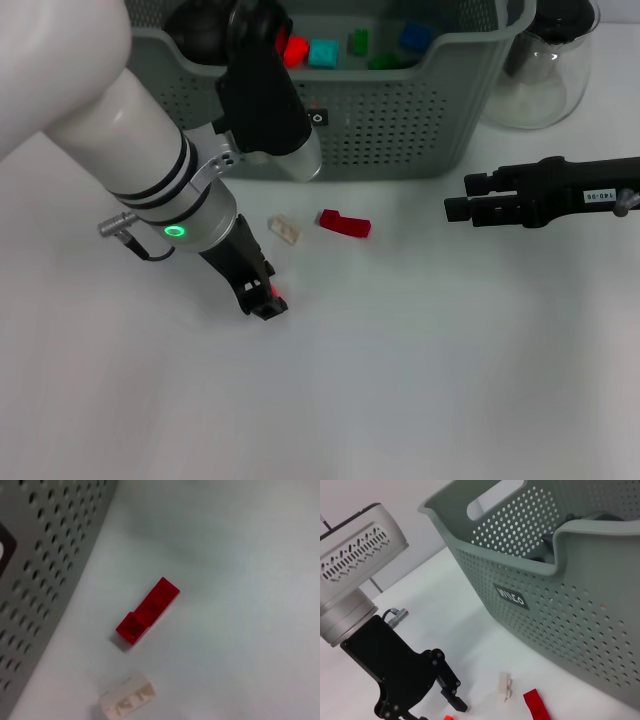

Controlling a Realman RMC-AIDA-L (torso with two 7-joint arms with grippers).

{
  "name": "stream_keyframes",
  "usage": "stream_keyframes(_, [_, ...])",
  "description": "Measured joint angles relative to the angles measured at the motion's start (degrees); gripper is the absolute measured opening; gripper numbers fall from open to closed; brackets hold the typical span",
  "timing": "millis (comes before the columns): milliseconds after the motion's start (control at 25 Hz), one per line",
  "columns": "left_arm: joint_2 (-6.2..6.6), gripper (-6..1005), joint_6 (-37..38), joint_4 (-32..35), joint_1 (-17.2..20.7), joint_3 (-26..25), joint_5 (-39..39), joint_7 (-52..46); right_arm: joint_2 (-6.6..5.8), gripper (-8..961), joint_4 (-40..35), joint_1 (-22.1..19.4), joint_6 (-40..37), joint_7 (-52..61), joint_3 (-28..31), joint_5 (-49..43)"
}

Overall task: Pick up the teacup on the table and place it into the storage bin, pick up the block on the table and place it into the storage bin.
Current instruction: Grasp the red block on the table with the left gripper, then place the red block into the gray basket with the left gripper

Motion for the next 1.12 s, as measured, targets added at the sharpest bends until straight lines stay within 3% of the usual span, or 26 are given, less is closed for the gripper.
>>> stream_keyframes(320, [0.00, 442, -0.2, -0.5, 0.0, 0.5, 0.0, 0.0, 0.00, 675, 0.0, 0.1, 0.4, 0.0, 0.0, 0.0])
stream_keyframes(640, [0.00, 185, 0.5, 0.4, 0.0, 0.0, 0.0, -0.7, 0.00, 675, 0.0, 0.1, 0.6, 0.1, 0.1, 0.0])
stream_keyframes(760, [0.00, 191, 3.3, 4.3, 0.5, -2.0, -1.2, -0.7, -0.01, 675, 0.0, 0.1, 0.6, 0.2, 0.1, 0.0])
stream_keyframes(880, [0.04, 197, 8.6, 10.8, 1.2, -6.8, -6.0, -0.8, -0.14, 676, 0.0, 0.1, 0.6, 0.4, 0.1, 0.0])
stream_keyframes(1040, [0.50, 205, 17.7, 21.1, 0.6, -19.2, -19.4, -2.0, -0.18, 676, 0.0, 0.1, 0.6, 0.4, 0.1, 0.0])
stream_keyframes(1080, [0.50, 207, 17.7, 21.1, 0.6, -19.2, -19.4, -2.0, -0.18, 676, 0.0, 0.1, 0.6, 0.4, 0.1, 0.0])
stream_keyframes(1120, [0.82, 209, 21.7, 26.1, -1.3, -28.4, -27.2, -2.2, -0.18, 676, 0.0, 0.1, 0.6, 0.4, 0.1, 0.0])
